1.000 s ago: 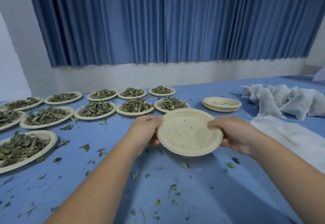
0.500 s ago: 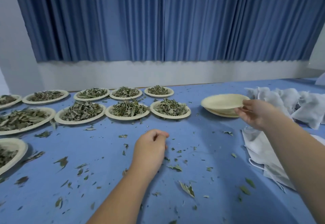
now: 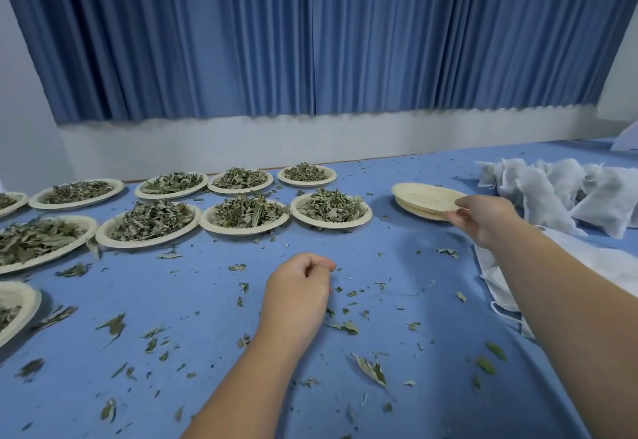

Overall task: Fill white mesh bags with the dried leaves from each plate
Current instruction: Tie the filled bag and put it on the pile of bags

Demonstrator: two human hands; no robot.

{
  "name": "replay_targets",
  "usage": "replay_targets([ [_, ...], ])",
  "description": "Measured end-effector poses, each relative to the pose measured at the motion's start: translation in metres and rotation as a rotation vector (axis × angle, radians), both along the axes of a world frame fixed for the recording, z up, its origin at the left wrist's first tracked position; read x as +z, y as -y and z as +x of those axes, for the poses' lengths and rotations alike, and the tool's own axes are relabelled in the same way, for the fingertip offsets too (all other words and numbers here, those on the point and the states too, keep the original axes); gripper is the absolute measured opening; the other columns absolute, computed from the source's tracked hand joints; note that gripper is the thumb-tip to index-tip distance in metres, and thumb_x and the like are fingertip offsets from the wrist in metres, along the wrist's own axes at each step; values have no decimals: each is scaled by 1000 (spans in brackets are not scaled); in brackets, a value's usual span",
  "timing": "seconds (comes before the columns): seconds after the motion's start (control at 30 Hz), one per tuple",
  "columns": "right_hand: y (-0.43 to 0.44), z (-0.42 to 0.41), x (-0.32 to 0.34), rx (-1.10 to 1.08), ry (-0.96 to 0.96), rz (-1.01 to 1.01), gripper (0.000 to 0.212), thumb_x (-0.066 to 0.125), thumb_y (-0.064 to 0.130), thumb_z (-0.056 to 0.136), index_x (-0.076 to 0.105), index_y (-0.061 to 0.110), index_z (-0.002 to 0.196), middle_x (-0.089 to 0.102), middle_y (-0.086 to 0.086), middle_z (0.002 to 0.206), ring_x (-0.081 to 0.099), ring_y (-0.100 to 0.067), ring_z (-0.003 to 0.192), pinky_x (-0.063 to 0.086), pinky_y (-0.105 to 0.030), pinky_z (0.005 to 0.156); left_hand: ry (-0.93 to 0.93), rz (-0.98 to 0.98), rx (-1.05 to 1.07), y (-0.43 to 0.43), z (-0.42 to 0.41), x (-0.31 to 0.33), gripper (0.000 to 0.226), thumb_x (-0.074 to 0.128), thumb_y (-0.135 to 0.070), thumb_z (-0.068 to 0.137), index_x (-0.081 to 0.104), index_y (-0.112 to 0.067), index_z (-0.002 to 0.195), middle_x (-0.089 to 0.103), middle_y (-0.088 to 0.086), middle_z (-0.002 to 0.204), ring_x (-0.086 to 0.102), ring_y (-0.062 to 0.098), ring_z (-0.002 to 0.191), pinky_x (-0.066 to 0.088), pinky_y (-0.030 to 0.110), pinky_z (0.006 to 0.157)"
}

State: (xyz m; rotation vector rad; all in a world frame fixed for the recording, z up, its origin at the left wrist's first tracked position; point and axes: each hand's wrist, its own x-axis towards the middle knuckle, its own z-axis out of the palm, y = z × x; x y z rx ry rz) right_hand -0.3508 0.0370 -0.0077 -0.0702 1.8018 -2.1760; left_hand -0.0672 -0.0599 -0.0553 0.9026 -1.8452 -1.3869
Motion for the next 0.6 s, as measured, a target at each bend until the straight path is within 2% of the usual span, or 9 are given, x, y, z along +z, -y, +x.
replay_targets([
  [0.07, 0, 1, -2, -15, 25, 60, 30, 58, -2, 90, 54, -4, 119, 52, -14, 114, 63, -21, 85, 55, -24, 67, 7, -4, 4, 1, -1, -1, 29, 47, -17, 96, 68, -31, 82, 54, -11, 50, 39, 13, 45, 33, 26, 45],
  [0.13, -4, 3, -4, -25, 15, 68, 25, 57, -1, 91, 54, -4, 115, 53, -14, 109, 60, -19, 75, 56, -27, 72, 16, -14, 2, 2, -1, -2, 29, 47, -18, 96, 68, -31, 82, 56, -12, 50, 39, 11, 43, 33, 25, 42],
  [0.27, -20, 6, 3, -10, -23, 74, 14, 53, 1, 92, 52, -1, 106, 55, -11, 80, 59, -18, 64, 56, -28, 64, 31, -35, 1, 3, -3, -3, 29, 48, -19, 96, 69, -32, 81, 56, -12, 49, 39, 9, 40, 33, 23, 41],
  [0.33, -31, 7, 11, 2, -63, 112, 10, 53, 0, 91, 53, 1, 100, 54, -11, 73, 57, -17, 60, 57, -24, 55, 43, -44, 1, 3, -3, -3, 29, 48, -19, 96, 69, -31, 81, 57, -12, 51, 40, 8, 39, 34, 23, 41],
  [0.4, -46, 10, 20, 23, -160, 205, 9, 56, -3, 87, 55, 5, 84, 53, -11, 71, 53, -16, 56, 53, -21, 45, 55, -58, -2, 2, -4, -2, 28, 48, -19, 96, 69, -31, 81, 58, -11, 54, 40, 6, 38, 35, 23, 43],
  [0.5, -71, 16, 24, 111, -425, 454, 18, 64, -1, 84, 57, 11, 72, 55, -11, 75, 53, -17, 55, 50, -22, 48, 70, -90, -14, 0, -3, -1, 28, 47, -19, 97, 69, -30, 82, 59, -8, 61, 40, 5, 37, 35, 23, 43],
  [0.57, -84, 29, 24, 237, -584, 780, 14, 65, 13, 86, 61, 10, 73, 61, -7, 71, 57, -16, 54, 48, -23, 49, 88, -104, -20, -2, -2, -1, 28, 47, -20, 97, 69, -30, 84, 60, -6, 65, 42, 6, 39, 35, 23, 44],
  [0.6, -88, 37, 22, 308, -652, 987, 20, 64, 25, 88, 62, 9, 76, 64, -6, 71, 58, -16, 53, 47, -23, 49, 96, -107, -21, -3, -1, 0, 27, 47, -20, 97, 69, -30, 84, 61, -5, 67, 42, 6, 40, 36, 23, 44],
])
